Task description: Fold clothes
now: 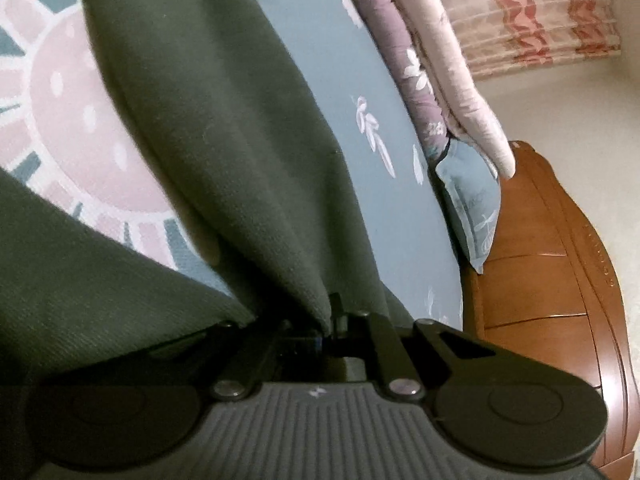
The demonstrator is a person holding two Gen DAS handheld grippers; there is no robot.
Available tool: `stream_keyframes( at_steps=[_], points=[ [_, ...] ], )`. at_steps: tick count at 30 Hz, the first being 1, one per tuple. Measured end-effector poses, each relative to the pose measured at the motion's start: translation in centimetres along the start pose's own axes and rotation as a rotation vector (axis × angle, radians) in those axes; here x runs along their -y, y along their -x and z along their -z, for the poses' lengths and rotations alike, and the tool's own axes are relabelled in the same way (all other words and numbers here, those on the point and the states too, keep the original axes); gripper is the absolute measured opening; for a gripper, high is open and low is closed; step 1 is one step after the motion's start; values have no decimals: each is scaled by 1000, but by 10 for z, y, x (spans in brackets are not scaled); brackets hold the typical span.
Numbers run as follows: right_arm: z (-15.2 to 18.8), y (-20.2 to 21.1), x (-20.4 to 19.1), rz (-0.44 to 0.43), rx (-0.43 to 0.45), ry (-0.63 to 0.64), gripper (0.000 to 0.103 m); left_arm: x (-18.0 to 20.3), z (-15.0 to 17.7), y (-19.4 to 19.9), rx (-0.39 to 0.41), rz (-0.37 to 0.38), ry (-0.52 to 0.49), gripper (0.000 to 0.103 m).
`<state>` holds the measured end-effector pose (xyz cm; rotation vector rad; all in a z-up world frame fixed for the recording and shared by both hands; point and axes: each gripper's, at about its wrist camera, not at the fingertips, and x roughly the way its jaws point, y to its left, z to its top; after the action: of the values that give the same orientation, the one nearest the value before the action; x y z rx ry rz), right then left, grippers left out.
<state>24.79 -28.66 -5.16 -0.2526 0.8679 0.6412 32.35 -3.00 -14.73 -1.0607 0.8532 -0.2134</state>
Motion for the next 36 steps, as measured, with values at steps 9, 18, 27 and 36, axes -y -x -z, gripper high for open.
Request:
stream_keyframes(
  at_steps=[9, 18, 27, 36],
  points=[
    [13, 32, 12, 65, 60, -104, 11, 44, -4, 16, 17, -32, -131, 2],
    [42, 78, 49, 86, 91, -346, 16, 101, 10, 73, 77, 33, -313, 2],
    [100, 116, 96, -13, 171, -755, 28, 85, 41, 94, 24, -30, -337, 2],
    [178, 129, 139, 25, 328, -1186, 29, 85, 48, 104, 3, -38, -347, 2]
  ],
)
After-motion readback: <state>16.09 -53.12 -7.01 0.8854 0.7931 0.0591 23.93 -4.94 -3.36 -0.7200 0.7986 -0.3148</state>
